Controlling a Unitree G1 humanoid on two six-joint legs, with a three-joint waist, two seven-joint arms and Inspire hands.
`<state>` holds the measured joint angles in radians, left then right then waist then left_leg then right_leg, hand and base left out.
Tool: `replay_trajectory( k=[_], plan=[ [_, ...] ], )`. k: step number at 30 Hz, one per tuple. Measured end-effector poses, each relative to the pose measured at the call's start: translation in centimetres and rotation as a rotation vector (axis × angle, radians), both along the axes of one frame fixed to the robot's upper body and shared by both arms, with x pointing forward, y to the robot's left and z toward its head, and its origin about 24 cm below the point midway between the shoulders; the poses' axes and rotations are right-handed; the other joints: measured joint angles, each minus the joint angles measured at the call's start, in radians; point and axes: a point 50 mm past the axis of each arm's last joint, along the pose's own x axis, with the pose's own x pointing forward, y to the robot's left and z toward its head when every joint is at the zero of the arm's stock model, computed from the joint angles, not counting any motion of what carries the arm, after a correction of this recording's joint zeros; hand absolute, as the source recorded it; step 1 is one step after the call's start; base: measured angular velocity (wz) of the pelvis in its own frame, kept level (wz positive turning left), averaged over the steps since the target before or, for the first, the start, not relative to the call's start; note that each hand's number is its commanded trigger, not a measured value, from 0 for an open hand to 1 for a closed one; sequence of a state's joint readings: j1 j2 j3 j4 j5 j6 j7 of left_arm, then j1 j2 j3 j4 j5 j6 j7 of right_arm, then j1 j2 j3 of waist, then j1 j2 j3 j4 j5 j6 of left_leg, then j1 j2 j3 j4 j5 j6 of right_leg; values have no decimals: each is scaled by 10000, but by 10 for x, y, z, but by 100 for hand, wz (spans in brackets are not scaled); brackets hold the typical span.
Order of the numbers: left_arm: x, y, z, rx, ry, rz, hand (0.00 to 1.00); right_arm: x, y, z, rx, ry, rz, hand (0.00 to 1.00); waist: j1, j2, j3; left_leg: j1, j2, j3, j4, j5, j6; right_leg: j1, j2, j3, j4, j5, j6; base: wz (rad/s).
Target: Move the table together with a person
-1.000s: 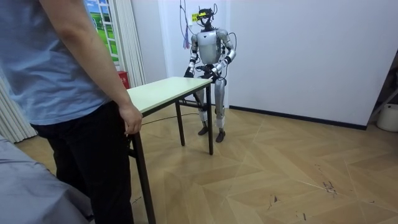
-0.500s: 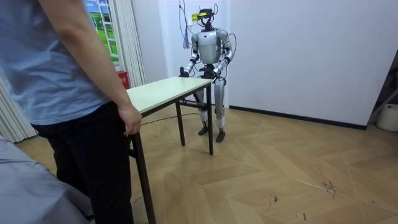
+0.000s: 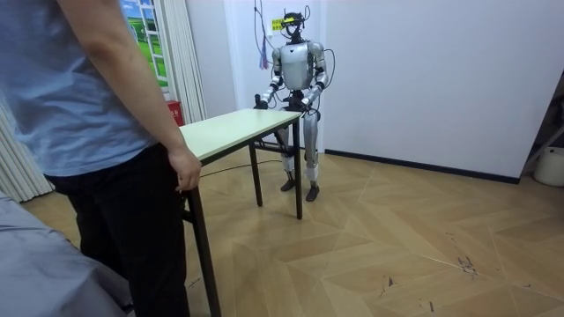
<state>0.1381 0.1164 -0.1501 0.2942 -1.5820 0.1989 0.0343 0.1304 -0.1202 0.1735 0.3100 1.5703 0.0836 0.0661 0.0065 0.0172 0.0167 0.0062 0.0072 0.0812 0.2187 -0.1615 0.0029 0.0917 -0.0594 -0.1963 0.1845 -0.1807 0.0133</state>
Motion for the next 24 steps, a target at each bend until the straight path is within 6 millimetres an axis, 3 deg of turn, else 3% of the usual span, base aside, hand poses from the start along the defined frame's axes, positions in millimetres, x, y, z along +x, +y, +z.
replay_trajectory(
  k=[6, 7, 8, 9, 10, 17, 24],
  plan=[
    [2, 1, 1, -256, 148, 300, 0, 0, 3, 0, 100, 14, 2, 0, -16, -54, -19, 3, -4, 42, 19, 0, 1, -14, -2, 55, -24, -1, 0, -2],
    [2, 1, 1, -263, 150, 316, 11, 0, 3, 0, 110, 14, -1, 0, -16, -55, -18, 3, -3, 43, 20, 0, 1, -13, -2, 55, -25, -1, 0, 0],
    [2, 1, 1, -288, 147, 347, 56, 0, 3, 0, 115, 10, -6, 0, -19, -57, -17, 2, -3, 42, 19, 1, 1, -16, -2, 53, -24, -1, -1, 0],
    [2, 0, 1, -302, 147, 350, 95, 0, 3, 0, 119, 8, -15, 85, -15, -57, -17, -3, -4, 39, 21, 1, 1, -16, -2, 49, -26, -1, 0, 0],
    [3, 0, 1, -297, 151, 345, 100, 0, 2, 0, 124, 9, -15, 100, -17, -58, -16, -8, -4, 38, 24, 0, 1, -20, -2, 48, -27, -1, 0, 0],
    [3, -1, 0, 601, 78, -88, 100, 1, 4, 0, 12, -21, -19, 100, -4, -93, 7, -28, 6, 57, 11, 0, 1, -7, 20, 77, -116, 8, -10, 0],
    [1, -8, -4, 1483, -188, -599, 100, -3, 4, -13, -375, 745, -196, 100, 273, -158, 59, -198, 8, 44, 8, -1, -1, -66, 11, -8, -139, 9, -9, 3]
  ],
)
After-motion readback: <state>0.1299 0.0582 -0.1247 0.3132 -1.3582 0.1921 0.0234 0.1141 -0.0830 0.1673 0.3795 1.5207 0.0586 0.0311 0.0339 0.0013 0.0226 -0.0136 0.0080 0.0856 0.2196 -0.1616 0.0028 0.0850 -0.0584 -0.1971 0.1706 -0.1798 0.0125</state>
